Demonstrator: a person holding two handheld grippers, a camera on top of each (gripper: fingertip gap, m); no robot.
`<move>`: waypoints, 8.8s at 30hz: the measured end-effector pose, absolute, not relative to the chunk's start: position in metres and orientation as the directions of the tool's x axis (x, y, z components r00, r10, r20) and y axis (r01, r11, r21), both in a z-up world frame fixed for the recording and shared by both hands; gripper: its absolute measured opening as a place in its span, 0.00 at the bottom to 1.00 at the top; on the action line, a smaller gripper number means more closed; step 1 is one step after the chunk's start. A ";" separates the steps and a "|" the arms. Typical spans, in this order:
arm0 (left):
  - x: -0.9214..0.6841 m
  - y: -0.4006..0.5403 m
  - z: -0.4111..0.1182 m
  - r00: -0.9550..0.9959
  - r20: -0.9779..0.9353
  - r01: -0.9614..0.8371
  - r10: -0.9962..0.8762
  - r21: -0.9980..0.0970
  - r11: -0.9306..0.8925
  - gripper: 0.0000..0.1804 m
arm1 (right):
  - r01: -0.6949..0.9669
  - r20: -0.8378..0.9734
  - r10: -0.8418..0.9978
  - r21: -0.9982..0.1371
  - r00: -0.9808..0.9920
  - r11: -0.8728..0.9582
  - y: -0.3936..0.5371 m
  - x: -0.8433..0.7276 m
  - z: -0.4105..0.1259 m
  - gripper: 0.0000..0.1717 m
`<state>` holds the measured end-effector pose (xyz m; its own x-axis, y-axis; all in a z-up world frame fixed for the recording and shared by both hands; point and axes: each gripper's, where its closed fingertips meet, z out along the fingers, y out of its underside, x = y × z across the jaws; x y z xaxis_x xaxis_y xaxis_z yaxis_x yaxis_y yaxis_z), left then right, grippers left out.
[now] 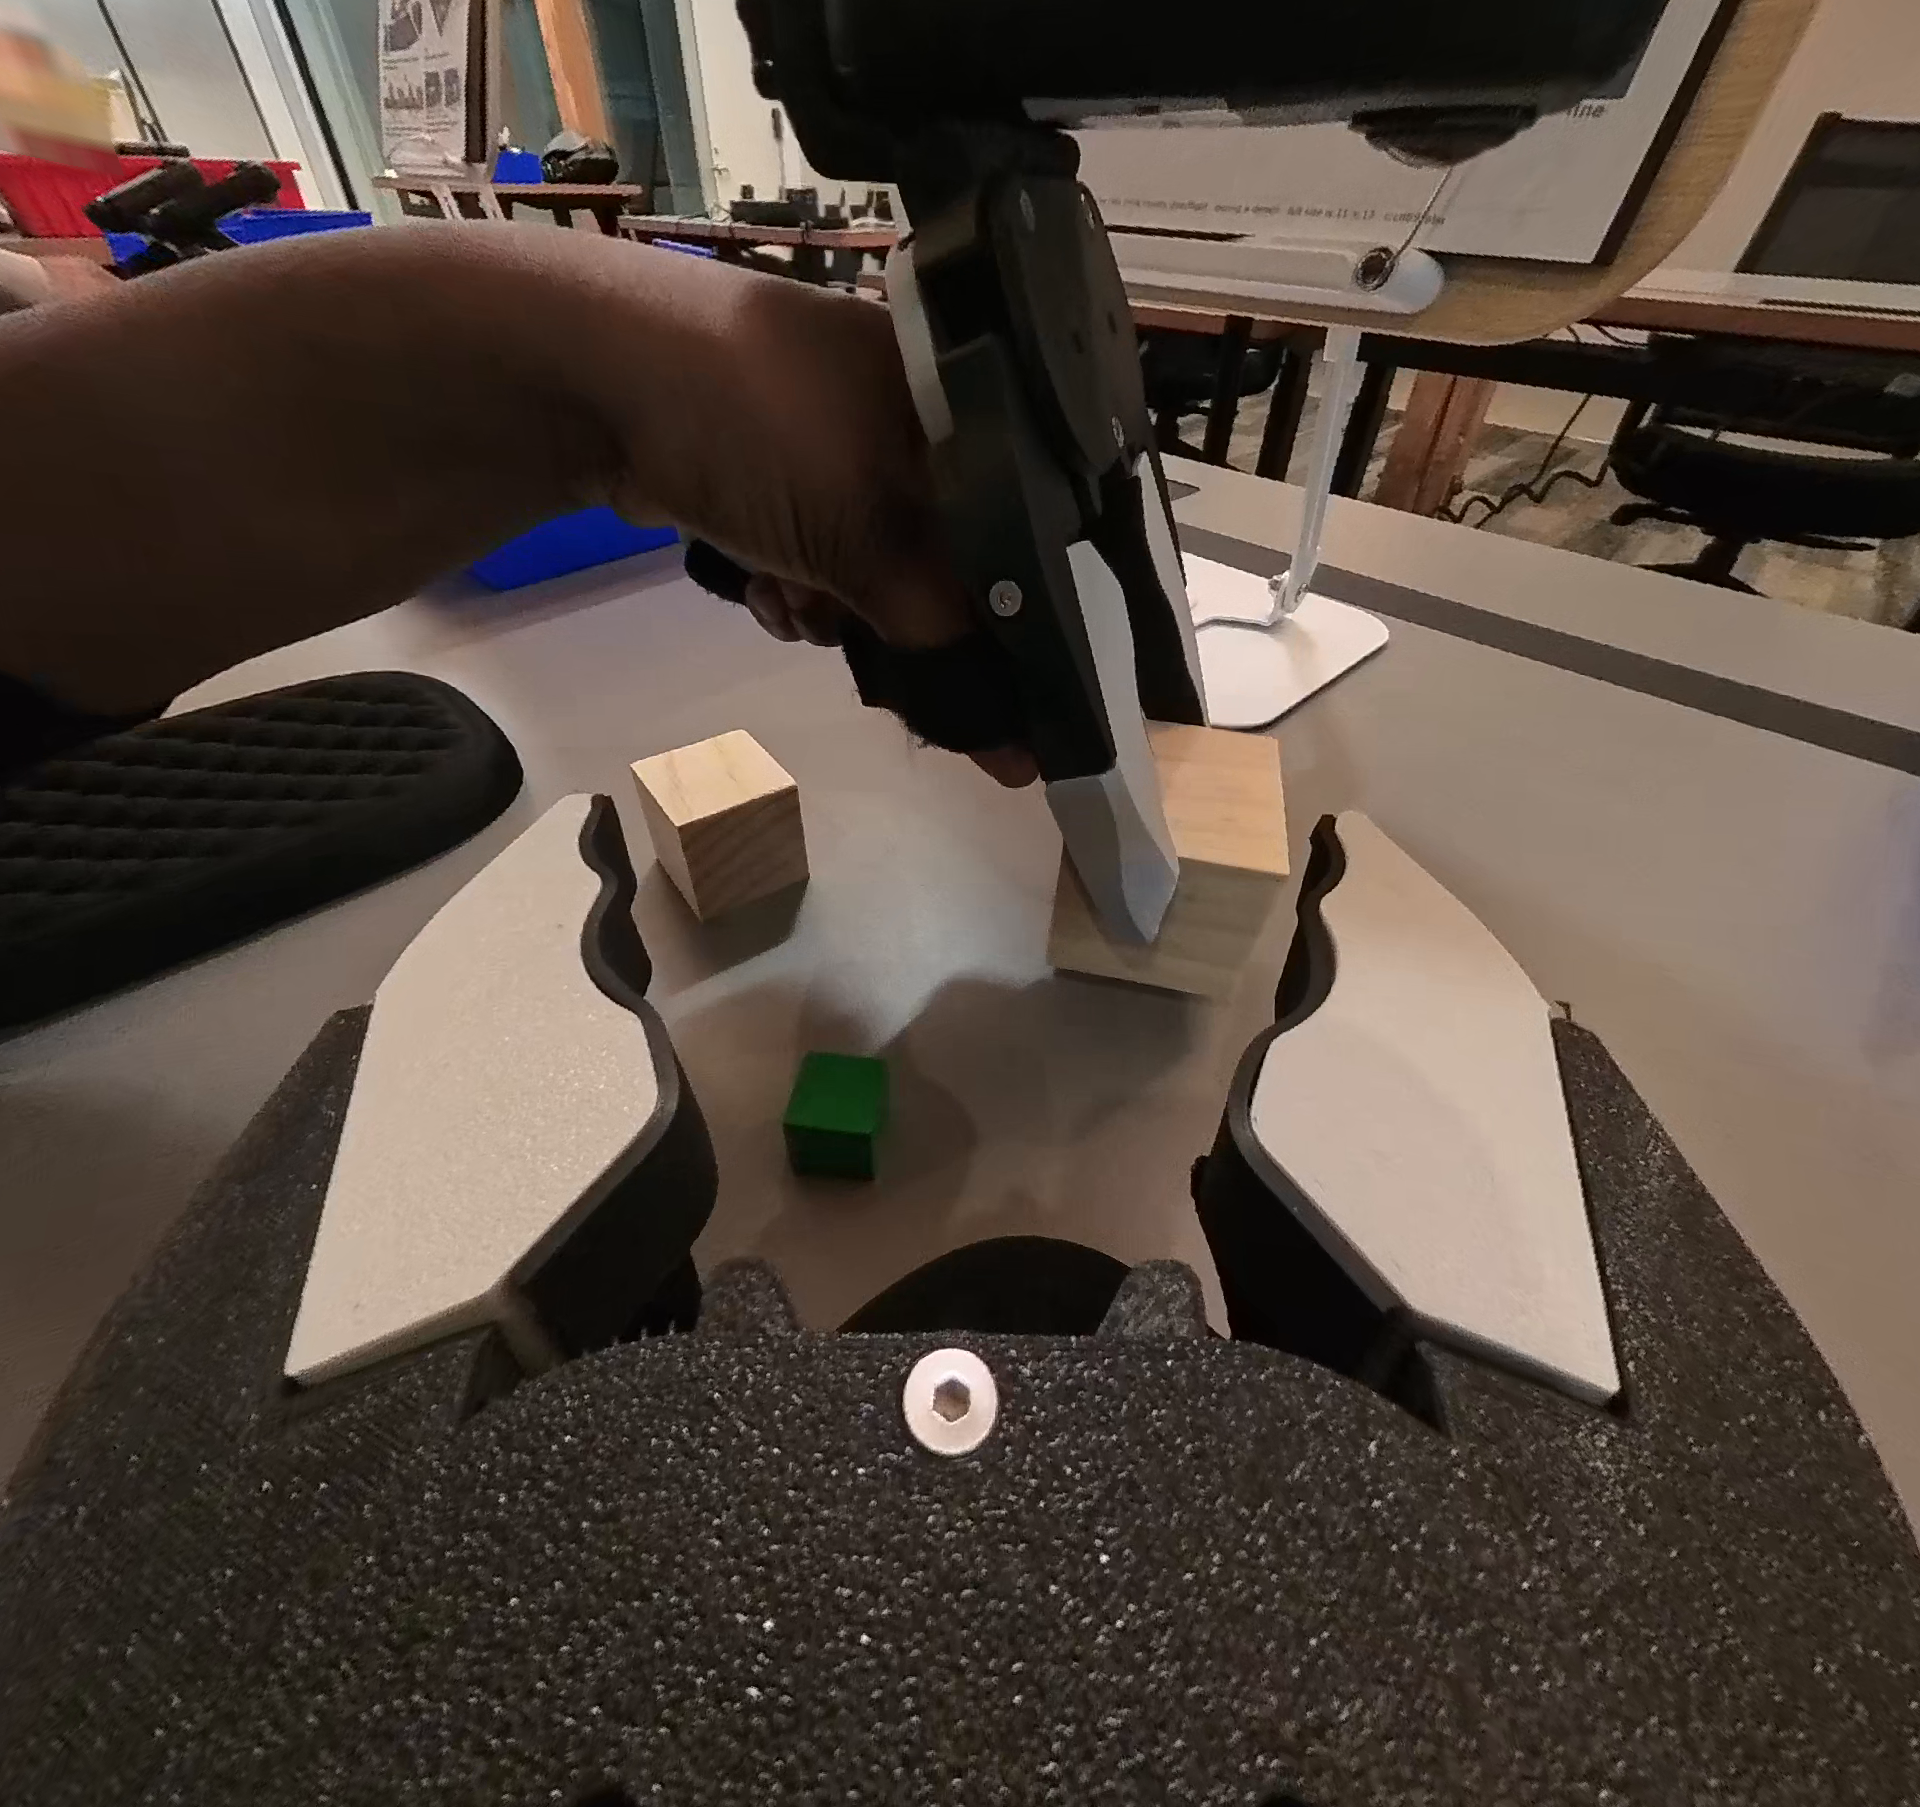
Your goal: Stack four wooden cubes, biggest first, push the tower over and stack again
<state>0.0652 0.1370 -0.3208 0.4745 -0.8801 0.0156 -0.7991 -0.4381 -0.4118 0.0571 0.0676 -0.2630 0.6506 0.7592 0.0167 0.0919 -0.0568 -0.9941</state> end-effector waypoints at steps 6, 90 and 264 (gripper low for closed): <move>0.064 0.137 -0.325 0.486 0.018 -0.797 -0.874 -0.402 -0.451 0.33 | 0.088 0.009 0.756 -0.994 0.654 -0.064 0.069 0.058 -0.263 0.69; 0.056 0.131 -0.288 0.401 -0.010 -0.912 -0.916 -0.096 -0.398 0.39 | 0.087 -0.015 0.758 -0.992 0.652 -0.095 0.071 0.058 -0.266 0.66; 0.040 0.047 -0.326 0.509 -0.073 -0.615 -0.857 -0.728 -0.304 0.12 | 0.021 -0.046 0.773 -0.997 0.633 -0.077 0.067 0.062 -0.258 0.63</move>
